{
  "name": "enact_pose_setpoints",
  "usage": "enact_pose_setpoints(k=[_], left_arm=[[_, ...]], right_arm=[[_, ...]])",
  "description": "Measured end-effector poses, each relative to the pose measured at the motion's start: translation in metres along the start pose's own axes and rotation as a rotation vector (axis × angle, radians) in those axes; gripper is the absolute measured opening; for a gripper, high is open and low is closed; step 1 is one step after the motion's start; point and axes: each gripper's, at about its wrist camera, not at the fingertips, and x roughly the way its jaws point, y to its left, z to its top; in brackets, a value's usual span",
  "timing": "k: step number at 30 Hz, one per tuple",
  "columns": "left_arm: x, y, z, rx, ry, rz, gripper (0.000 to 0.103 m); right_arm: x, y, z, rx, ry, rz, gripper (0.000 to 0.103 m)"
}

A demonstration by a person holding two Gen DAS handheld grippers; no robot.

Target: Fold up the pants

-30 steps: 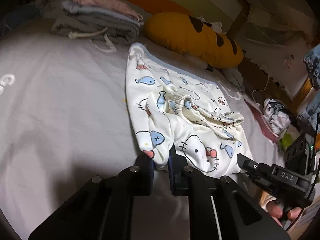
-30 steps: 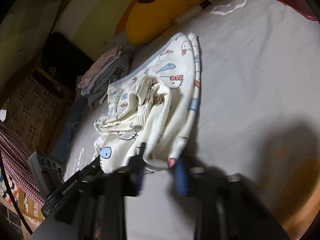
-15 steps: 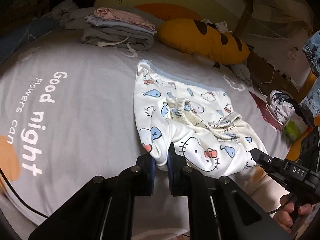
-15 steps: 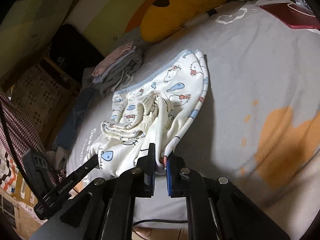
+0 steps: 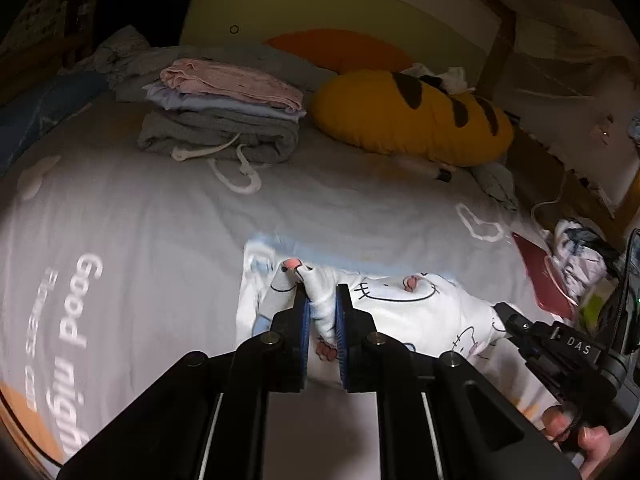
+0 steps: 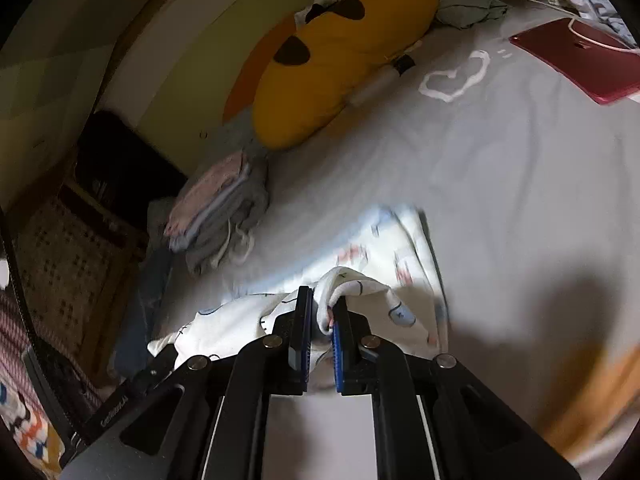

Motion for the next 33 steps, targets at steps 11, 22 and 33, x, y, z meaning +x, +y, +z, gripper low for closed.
enact_pose_setpoints(k=[11,22,33], left_arm=[[0.078,0.020,0.025,-0.005,0.079,0.028,0.024],[0.036,0.054,0.023,-0.069,-0.043,0.014,0.057],[0.051,0.041,-0.015,0.076,0.076,0.061,0.039]], right_arm=[[0.069,-0.013,0.026,-0.028,0.011,-0.054,0.016],[0.022,-0.006,0.029,-0.170,-0.179,-0.149,0.066],[0.037,0.014,0.002,-0.323,-0.022,-0.207,0.043]])
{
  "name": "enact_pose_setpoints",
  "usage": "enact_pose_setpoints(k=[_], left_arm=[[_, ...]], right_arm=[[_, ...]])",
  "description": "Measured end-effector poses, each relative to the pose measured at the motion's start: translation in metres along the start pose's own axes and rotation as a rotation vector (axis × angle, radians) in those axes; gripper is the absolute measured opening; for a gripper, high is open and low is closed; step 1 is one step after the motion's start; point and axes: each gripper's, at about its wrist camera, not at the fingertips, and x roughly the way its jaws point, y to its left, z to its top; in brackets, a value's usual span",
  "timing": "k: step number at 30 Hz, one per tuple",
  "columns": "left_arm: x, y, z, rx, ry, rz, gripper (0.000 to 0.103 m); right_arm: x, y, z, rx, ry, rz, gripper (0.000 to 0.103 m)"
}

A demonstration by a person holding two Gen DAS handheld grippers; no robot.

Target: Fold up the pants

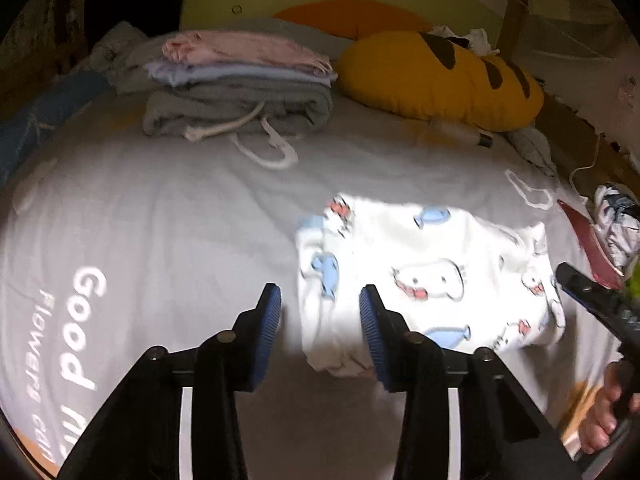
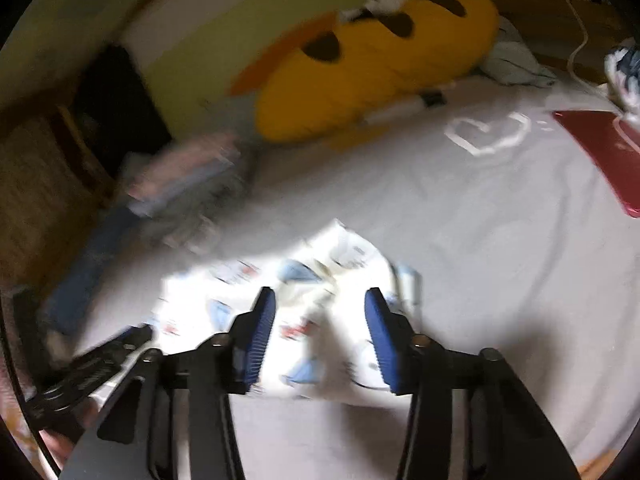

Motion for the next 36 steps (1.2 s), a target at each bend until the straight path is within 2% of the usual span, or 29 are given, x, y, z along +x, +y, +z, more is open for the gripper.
enact_pose_setpoints(k=[2,6,7,9,10,11,12,13,18,22,25,27,29,33,36], left_arm=[[-0.004,0.003,-0.009,-0.002,-0.010,-0.029,0.039],[0.000,0.005,-0.021,0.020,-0.005,-0.032,0.037],[0.002,0.005,-0.022,0.018,-0.001,-0.031,0.033],[0.003,0.006,-0.023,0.007,-0.003,-0.061,0.005],[0.003,0.005,-0.024,0.007,-0.008,-0.070,0.003],[0.001,0.003,-0.024,0.015,-0.019,-0.067,0.003],[-0.002,0.000,-0.024,0.035,-0.037,-0.048,0.002],[-0.004,-0.002,-0.025,0.053,-0.054,-0.027,0.002],[-0.023,0.000,-0.022,0.051,-0.100,0.028,0.002],[-0.049,0.003,-0.023,0.069,-0.124,0.033,0.002],[-0.061,0.005,-0.022,0.067,-0.124,0.064,0.002],[-0.066,0.009,-0.022,0.057,-0.118,0.056,0.002],[-0.066,0.012,-0.026,0.068,-0.101,0.044,0.002],[-0.047,0.011,-0.043,0.097,-0.027,0.095,0.002],[-0.045,0.006,-0.049,0.118,-0.021,0.099,0.006]], right_arm=[[-0.003,-0.005,-0.007,-0.001,0.001,-0.025,0.043],[-0.007,-0.025,-0.020,0.037,0.023,0.001,0.043],[-0.005,-0.028,-0.021,0.045,0.027,-0.006,0.043],[-0.001,-0.029,-0.021,0.043,0.032,-0.005,0.043],[0.000,-0.027,-0.022,0.030,0.043,0.005,0.043],[0.002,-0.024,-0.024,0.008,0.054,0.017,0.039],[0.004,-0.019,-0.026,-0.018,0.060,0.014,0.015],[0.004,-0.015,-0.027,-0.044,0.057,-0.013,0.001],[-0.019,-0.006,-0.022,-0.082,-0.042,-0.098,0.001],[-0.044,0.000,-0.017,-0.123,-0.075,-0.108,0.001],[-0.058,0.001,-0.019,-0.148,-0.067,-0.088,0.001],[-0.058,-0.005,-0.025,-0.142,-0.047,-0.097,0.001],[-0.048,-0.015,-0.031,-0.140,0.010,-0.105,0.001],[-0.026,-0.035,-0.040,-0.054,0.108,-0.069,0.001],[-0.035,-0.031,-0.038,-0.083,0.050,-0.130,0.002]])
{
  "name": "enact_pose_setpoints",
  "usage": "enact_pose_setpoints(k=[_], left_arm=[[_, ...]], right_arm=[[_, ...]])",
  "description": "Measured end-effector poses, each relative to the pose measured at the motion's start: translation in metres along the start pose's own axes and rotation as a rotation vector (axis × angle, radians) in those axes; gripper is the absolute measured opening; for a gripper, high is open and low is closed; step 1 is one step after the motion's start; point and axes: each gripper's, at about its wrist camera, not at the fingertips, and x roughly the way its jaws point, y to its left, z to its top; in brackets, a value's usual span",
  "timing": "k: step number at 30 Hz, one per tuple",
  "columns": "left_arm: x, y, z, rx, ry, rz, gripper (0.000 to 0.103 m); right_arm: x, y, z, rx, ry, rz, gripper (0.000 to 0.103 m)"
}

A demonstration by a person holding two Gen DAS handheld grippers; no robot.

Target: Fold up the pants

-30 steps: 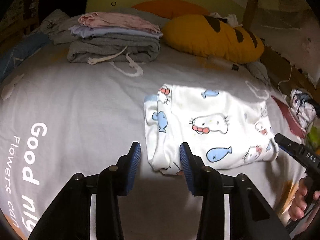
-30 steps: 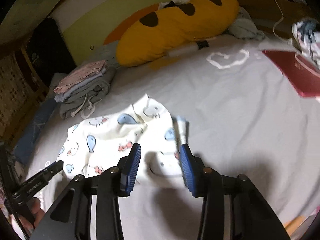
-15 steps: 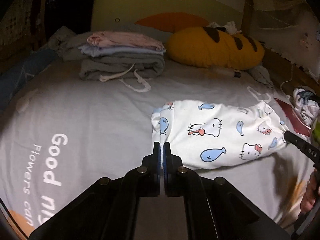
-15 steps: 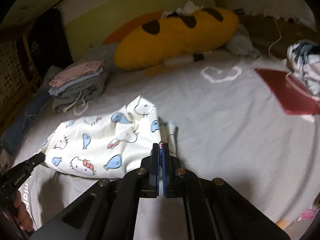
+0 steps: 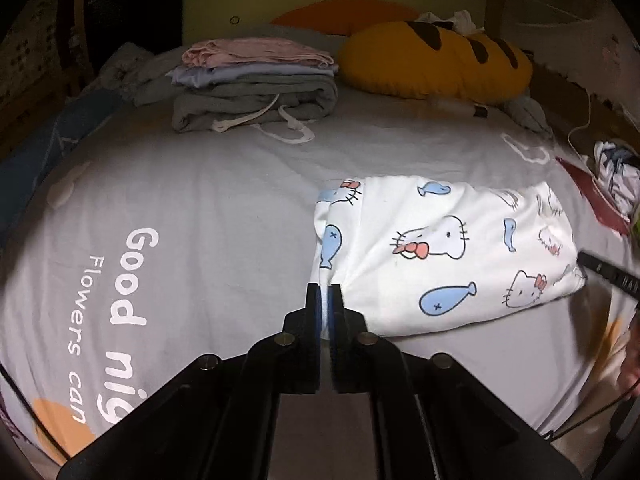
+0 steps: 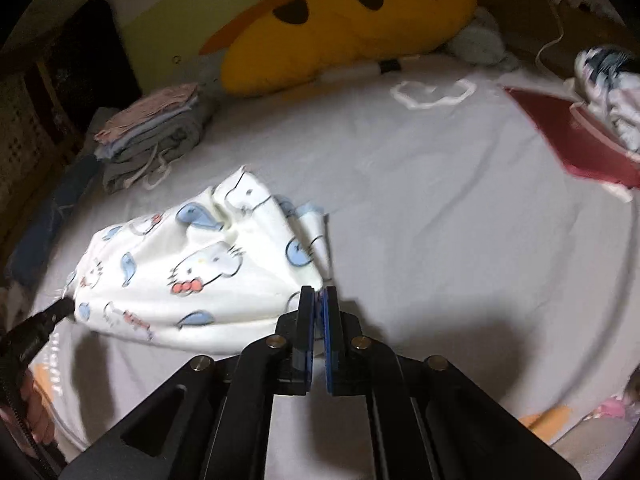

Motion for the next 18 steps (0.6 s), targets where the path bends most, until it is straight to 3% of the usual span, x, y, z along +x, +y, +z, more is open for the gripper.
enact_pose_setpoints(k=[1,2,4,7,8,12,15,17,18], left_arm=[[-0.004,-0.001,0.002,0.002,-0.014,0.002,0.007],[-0.009,0.000,0.006,-0.005,-0.031,0.000,0.017],[-0.021,0.005,0.019,-0.038,-0.074,-0.036,0.025],[-0.029,0.005,0.045,-0.051,-0.106,-0.078,0.027],[-0.027,0.004,0.054,-0.041,-0.107,-0.106,0.032],[0.010,0.007,0.078,-0.057,-0.004,-0.195,0.035],[0.042,0.011,0.081,-0.064,0.070,-0.180,0.033],[0.058,0.016,0.080,-0.088,0.101,-0.205,0.032],[0.063,0.017,0.080,-0.099,0.112,-0.221,0.026]], right_arm=[[-0.005,0.000,0.001,0.000,-0.025,-0.002,0.007],[-0.012,-0.002,0.004,0.010,-0.054,-0.002,0.011],[-0.020,-0.005,0.014,0.036,-0.084,0.031,0.032],[-0.020,0.003,0.042,0.033,-0.073,0.114,0.033],[-0.019,0.006,0.048,0.020,-0.060,0.137,0.033],[0.006,0.022,0.077,-0.109,0.057,0.170,0.034],[0.026,0.021,0.083,-0.137,0.117,0.166,0.034],[0.043,0.017,0.082,-0.107,0.169,0.236,0.034],[0.049,0.015,0.080,-0.094,0.195,0.285,0.034]])
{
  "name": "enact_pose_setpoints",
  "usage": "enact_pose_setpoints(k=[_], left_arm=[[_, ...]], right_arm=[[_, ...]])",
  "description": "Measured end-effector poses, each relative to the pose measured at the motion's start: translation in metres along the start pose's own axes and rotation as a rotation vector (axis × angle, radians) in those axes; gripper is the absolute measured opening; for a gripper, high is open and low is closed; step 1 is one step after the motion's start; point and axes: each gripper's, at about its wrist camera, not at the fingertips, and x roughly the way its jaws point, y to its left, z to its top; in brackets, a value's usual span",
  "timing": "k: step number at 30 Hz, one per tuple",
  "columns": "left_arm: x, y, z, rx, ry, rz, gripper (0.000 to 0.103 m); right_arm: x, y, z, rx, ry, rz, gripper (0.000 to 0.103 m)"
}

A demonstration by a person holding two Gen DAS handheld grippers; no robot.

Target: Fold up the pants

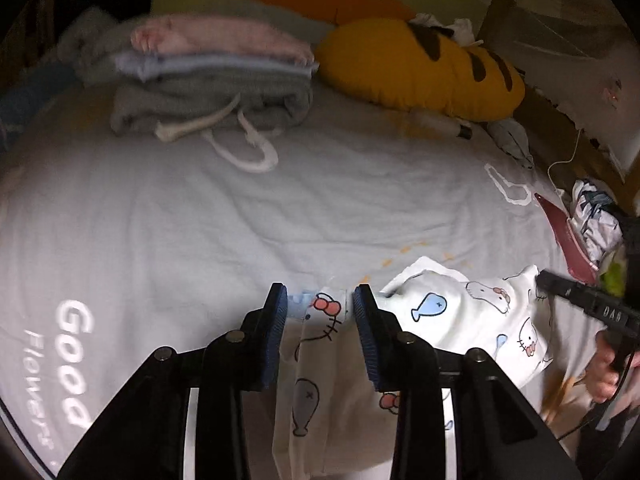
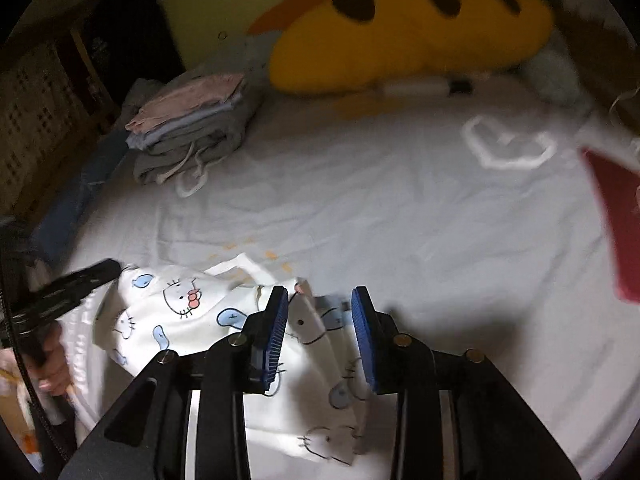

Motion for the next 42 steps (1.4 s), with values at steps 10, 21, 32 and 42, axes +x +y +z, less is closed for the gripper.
enact_pose_setpoints(k=[10,21,32,42], left_arm=[[-0.021,-0.002,0.005,0.033,-0.156,0.052,0.001],[-0.003,0.019,-0.003,-0.010,-0.113,0.147,0.001],[-0.021,0.018,-0.012,0.017,-0.180,0.216,0.017],[-0.016,0.022,-0.030,-0.072,-0.056,-0.006,0.066]], right_arm=[[-0.004,-0.004,-0.005,0.039,-0.122,-0.074,0.003],[0.006,-0.019,-0.006,0.077,-0.096,-0.137,0.003],[-0.019,-0.028,-0.011,0.101,-0.185,-0.170,0.016],[-0.013,-0.018,-0.020,0.118,-0.128,-0.057,0.088]])
